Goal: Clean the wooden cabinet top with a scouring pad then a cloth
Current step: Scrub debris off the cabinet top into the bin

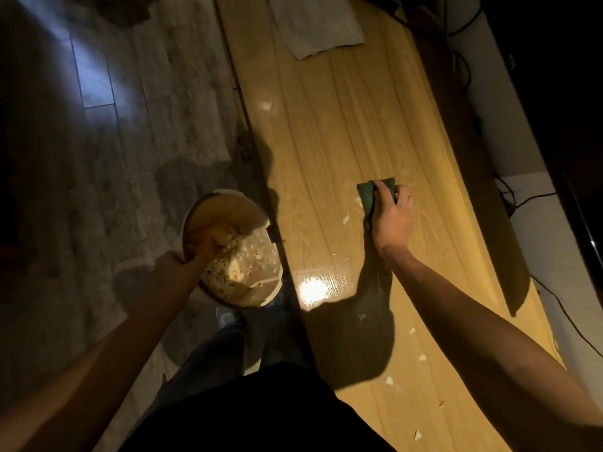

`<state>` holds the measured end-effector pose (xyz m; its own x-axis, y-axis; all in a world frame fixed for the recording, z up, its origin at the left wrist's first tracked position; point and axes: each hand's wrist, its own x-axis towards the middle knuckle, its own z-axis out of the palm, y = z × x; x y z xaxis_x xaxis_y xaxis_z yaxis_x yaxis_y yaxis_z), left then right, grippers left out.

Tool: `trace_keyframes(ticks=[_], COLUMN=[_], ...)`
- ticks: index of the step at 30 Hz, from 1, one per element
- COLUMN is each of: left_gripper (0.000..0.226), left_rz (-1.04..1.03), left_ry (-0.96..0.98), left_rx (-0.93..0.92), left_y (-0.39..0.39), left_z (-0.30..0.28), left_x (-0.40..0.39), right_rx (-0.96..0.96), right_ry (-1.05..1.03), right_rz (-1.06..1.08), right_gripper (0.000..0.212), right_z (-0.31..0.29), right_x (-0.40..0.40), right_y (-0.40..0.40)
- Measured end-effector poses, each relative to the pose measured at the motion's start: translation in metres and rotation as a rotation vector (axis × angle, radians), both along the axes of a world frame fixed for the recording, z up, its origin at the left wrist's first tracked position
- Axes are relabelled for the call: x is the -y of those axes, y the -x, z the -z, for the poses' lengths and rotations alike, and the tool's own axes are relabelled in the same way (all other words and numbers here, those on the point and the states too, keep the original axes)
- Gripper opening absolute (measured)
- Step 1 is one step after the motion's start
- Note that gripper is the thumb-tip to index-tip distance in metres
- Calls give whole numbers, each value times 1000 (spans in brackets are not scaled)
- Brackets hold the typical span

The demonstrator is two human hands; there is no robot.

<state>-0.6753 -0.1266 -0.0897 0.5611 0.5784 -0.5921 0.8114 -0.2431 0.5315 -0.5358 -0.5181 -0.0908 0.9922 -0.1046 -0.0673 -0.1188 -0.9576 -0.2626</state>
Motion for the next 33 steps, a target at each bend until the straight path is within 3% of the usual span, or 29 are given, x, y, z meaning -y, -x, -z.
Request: trace_keyframes(ticks=[6,9,11,14,17,20,25,33], left_gripper=[42,31,24,32,38,27,38,49], left_rz=[20,-10,-33,-55,-71,-88,-116,-117], left_ry=[16,70,86,154,197,207,208,169], left_rx=[-17,20,40,25,18,39,-10,25], left_y=[-3,-4,-4,0,4,6,9,-1], left_z=[-7,-9,-10,-15,-18,-19,-16,-16], left_x=[-5,-4,-3,-8,-15,-18,-14,-10], right_rx=[28,19,7,-117,-166,-154,-59,127], right_ry=[-71,-75,-105,-122,-166,-225,-272,-357], right_rz=[-80,-138,-272,-501,-400,-318,-255,26], right_gripper=[44,54,62,67,64,59,40,33], right_z=[-3,-2,0,8,11,5,-18,-46], right_x=[-75,-123,-163,-221,-245,-237,-202,-109], right_y=[26,49,68,103,122,118,103,59])
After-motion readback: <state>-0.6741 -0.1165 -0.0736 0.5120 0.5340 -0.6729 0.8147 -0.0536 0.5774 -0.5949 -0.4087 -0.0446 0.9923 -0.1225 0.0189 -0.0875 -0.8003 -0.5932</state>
